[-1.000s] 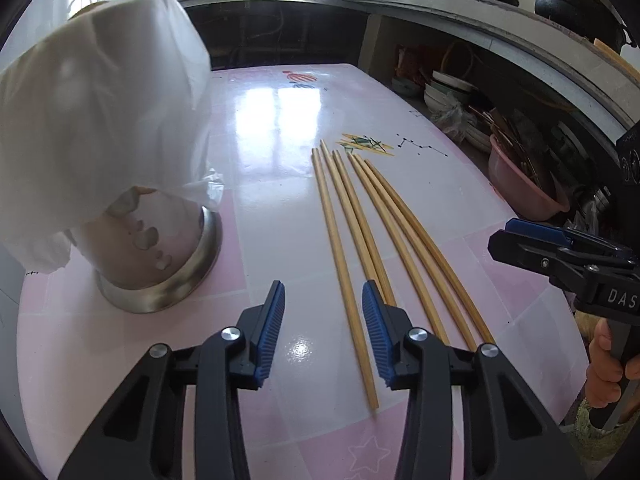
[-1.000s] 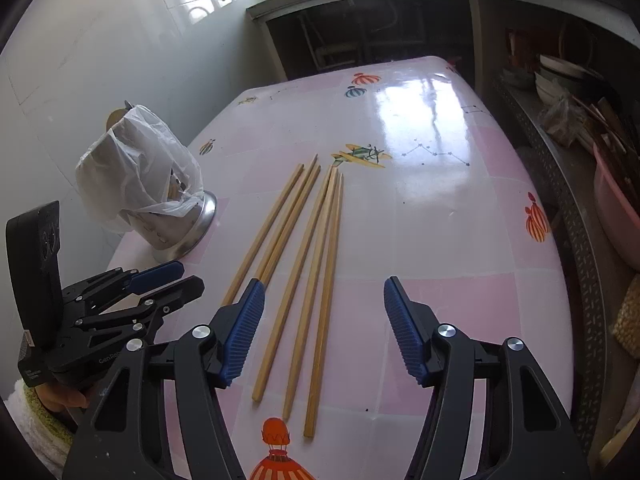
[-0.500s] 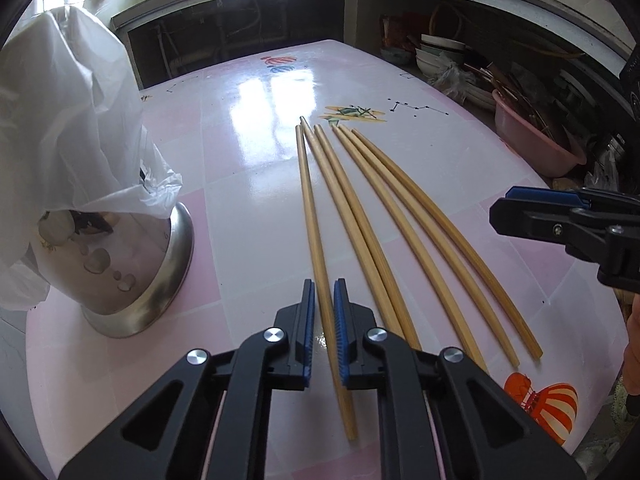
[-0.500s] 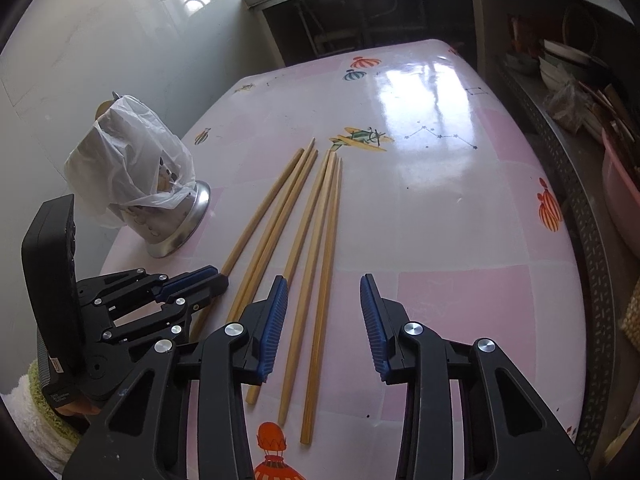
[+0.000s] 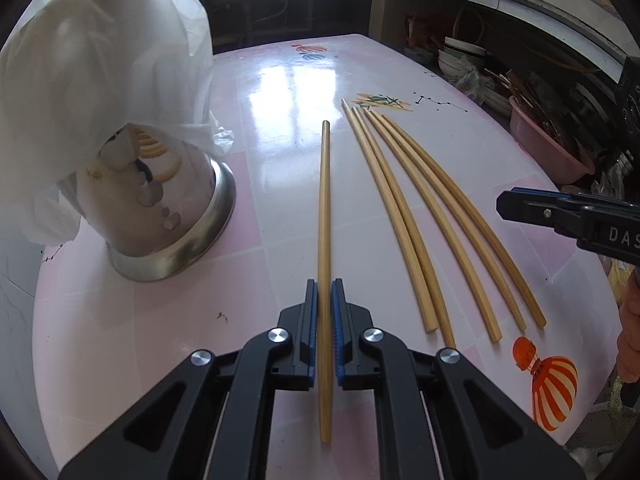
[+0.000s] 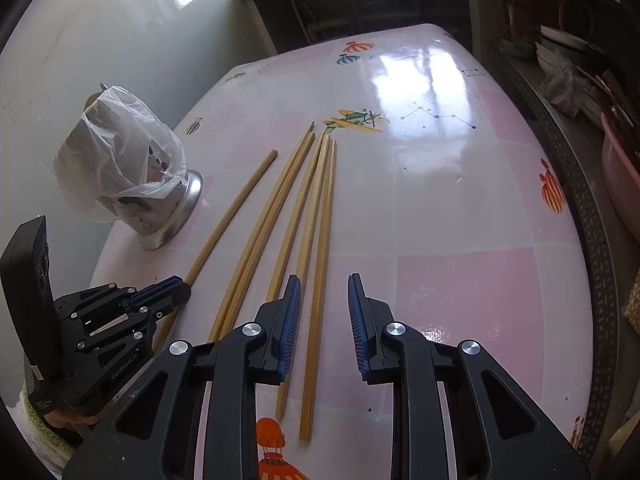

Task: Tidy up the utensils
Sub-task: 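Close the left gripper on one bamboo chopstick while the right gripper grasps another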

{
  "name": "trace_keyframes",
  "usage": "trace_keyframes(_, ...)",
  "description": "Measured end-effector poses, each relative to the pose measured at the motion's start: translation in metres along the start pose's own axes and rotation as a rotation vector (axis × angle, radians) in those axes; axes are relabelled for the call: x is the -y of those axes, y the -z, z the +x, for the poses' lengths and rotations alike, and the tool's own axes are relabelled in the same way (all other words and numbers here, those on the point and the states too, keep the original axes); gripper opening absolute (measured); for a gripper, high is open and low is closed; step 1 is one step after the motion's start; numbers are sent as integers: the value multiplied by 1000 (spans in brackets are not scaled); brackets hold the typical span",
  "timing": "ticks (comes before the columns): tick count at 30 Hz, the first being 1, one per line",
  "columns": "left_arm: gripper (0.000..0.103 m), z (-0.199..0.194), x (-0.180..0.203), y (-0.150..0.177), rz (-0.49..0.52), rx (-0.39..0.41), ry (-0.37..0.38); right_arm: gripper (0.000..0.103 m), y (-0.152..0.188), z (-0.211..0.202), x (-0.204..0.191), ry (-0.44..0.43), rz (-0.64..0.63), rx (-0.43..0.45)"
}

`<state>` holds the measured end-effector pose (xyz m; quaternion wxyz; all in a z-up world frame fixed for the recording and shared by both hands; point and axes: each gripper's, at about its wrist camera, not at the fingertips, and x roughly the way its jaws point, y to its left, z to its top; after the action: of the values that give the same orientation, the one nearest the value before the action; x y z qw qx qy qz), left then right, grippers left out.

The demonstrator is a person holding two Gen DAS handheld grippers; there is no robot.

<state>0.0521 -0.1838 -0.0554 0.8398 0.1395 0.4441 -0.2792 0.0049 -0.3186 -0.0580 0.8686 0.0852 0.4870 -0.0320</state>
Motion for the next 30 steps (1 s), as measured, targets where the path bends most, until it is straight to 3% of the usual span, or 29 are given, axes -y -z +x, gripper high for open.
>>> trace_keyframes(8, 6, -8, -9, 13, -23, 0, -10, 13, 4, 6, -6, 39, -12, -13)
trace_keyframes(15, 6, -12, -16, 21, -39, 0, -19, 13, 3, 11, -10, 25, -10, -28)
trace_keyframes(22, 6, -18, -22, 29, -58, 0, -33, 13, -1, 19, -13, 64, -30, -28)
trace_keyframes(30, 6, -20, -28, 33, -85, -4, -43, 5, 4, 23, -9, 93, -15, -29)
